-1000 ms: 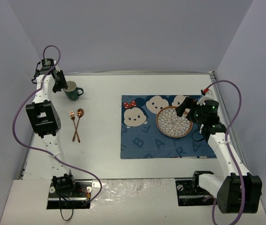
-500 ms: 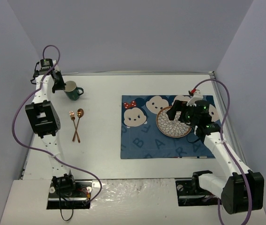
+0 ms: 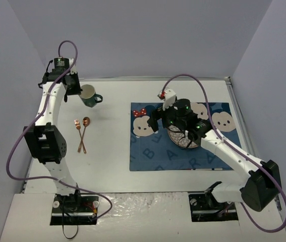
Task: Set the dinner table for one person
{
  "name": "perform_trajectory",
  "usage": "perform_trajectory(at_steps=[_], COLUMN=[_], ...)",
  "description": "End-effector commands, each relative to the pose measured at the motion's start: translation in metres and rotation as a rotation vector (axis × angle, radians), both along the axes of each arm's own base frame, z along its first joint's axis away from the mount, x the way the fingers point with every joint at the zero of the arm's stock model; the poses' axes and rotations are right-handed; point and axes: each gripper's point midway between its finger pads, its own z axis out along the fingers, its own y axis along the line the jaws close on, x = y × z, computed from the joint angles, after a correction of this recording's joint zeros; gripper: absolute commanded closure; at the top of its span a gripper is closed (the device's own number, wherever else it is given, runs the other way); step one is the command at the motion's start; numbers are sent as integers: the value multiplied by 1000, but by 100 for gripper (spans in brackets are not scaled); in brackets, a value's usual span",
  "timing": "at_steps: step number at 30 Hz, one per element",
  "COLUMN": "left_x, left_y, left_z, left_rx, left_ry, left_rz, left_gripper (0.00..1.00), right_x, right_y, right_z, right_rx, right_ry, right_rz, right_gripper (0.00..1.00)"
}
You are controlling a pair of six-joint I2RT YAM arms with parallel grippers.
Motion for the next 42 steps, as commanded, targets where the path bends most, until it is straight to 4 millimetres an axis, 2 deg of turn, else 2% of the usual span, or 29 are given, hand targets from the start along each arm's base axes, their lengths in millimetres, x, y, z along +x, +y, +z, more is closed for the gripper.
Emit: perform_trajectory(at_steps=[1,4,5,7,9,13,18,21,26,32,42], left_x=[-40,-64,-71,-80,-92,-103,-112,-116,-121,-127,-133], left_y=[-61,-92,-100,-110,-127,-140,-155,-163,-167,-174,-182], left_z=[77,72,77,76,75,72,74,74,76,76,74], left_rx=[-3,-16,-25,-24,-34,-46,-49,-51,-38,-19,-8], left_ry=[-184,-167,-179,-172,-164,-149,-151,-153,-160,-165,-168], left_rz=[-110,-159,-169,-178,-210,-223,-260,-279,-294,-312,-334], left_gripper=[100,100,100,100,100,100,100,100,100,100,100], right_x=[11,10,9,11,5,0,-1,0,3,9,12], right_y=[39,61,66,79,98,119,134,139,138,138,139], right_z=[42,52,53,58,59,54,44,37,22,13,10], right_rx=[-43,-66,-74,-85,-108,-143,-166,-175,-220,-248,-258], right_ry=[-155,-182,-182,-196,-203,-200,-188,-178,-148,-137,-138], right_rz=[78,124,136,154,191,226,249,256,248,236,229], right_gripper=[7,10,10,12,14,19,24,29,32,43,67])
